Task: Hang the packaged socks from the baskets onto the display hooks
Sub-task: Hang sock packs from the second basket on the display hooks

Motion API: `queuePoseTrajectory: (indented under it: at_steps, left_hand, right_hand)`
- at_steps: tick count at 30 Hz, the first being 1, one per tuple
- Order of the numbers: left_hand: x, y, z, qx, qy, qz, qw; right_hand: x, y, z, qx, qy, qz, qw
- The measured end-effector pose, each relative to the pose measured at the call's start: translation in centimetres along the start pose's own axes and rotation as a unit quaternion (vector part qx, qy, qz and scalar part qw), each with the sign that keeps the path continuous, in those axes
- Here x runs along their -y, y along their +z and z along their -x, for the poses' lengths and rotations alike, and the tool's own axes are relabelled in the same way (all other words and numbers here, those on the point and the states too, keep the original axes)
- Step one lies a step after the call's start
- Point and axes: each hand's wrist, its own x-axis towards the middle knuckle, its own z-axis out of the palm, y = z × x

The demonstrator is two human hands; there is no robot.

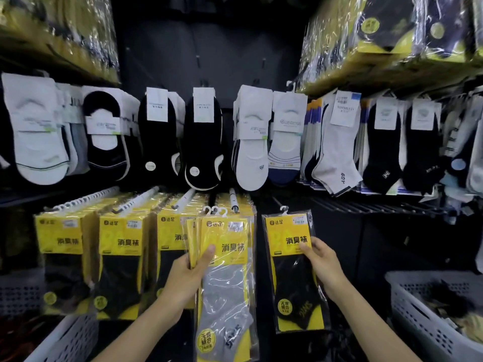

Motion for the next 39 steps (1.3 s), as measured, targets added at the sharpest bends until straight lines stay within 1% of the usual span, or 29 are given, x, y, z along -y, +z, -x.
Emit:
queuePoseTrajectory:
  at_steps: [2, 6, 9, 12, 14, 16, 17, 18, 19, 21, 23, 25, 27, 32, 37, 39]
  left_hand:
    - [0.0, 0.2, -0.2, 0.002, 0.001, 0.000, 1.000]
    - [-0.1, 0.5, -0.6, 0.004, 0.001, 0.010, 1.000]
    - [0.0, 0.6, -0.6, 0.003, 0.004, 0.012, 1.000]
    - [-0.1, 0.6, -0.4, 0.006, 0.003, 0.013, 1.000]
    - [-0.1, 0.5, -0.2, 0.006, 0.002, 0.015, 1.000]
    - [0.0, 0.3, 0.0, 0.007, 0.001, 0.015, 1.000]
    - [0.1, 0.2, 0.2, 0.006, 0.000, 0.015, 1.000]
    - [0.3, 0.1, 0.3, 0.003, -0.003, 0.015, 1.000]
    - [0.5, 0.0, 0.5, -0.001, -0.005, 0.015, 1.000]
    - [0.9, 0.0, 0.8, -0.006, -0.008, 0.015, 1.000]
    - [1.1, 0.3, 1.1, -0.004, -0.007, 0.020, 1.000]
    - [1.2, 0.6, 1.4, 0.005, 0.000, 0.035, 0.999]
    - [1.1, 0.9, 1.7, 0.012, 0.005, 0.047, 0.999]
    - [1.0, 1.1, 1.7, 0.011, 0.022, 0.051, 0.998]
    - [1.1, 1.3, 1.9, 0.042, 0.067, 0.009, 0.997]
    - [1.2, 1.7, 2.0, 0.057, 0.073, 0.003, 0.996]
  right_hand:
    - [-0.2, 0.5, -0.8, -0.004, 0.014, -0.009, 1.000]
    - [-1.2, 1.4, -2.6, -0.055, 0.066, -0.012, 0.996]
    - [-2.1, 2.1, -3.8, -0.110, 0.122, -0.061, 0.984]
    - [-2.7, 2.6, -4.8, -0.149, 0.176, -0.127, 0.965]
    - [-2.9, 2.7, -5.2, -0.193, 0.182, -0.155, 0.952]
    - [-2.6, 2.9, -4.6, -0.241, 0.164, -0.131, 0.948]
    - [-2.3, 3.1, -4.0, -0.250, 0.146, -0.108, 0.951]
    - [-2.0, 3.5, -3.2, -0.238, 0.122, -0.092, 0.959]
    - [-1.7, 3.9, -2.3, -0.205, 0.096, -0.090, 0.970]
    - [-0.5, 5.1, 0.1, -0.094, 0.060, -0.092, 0.990]
    - [0.7, 6.4, 2.5, 0.014, 0.030, -0.074, 0.997]
    - [1.5, 7.5, 4.3, 0.071, 0.004, -0.067, 0.995]
    - [1.9, 8.3, 5.5, 0.088, -0.005, -0.076, 0.993]
    - [2.2, 8.5, 6.2, 0.078, 0.015, -0.102, 0.992]
    - [1.5, 7.1, 6.2, 0.080, 0.013, -0.121, 0.989]
    - [0.9, 6.6, 6.1, 0.079, 0.010, -0.120, 0.990]
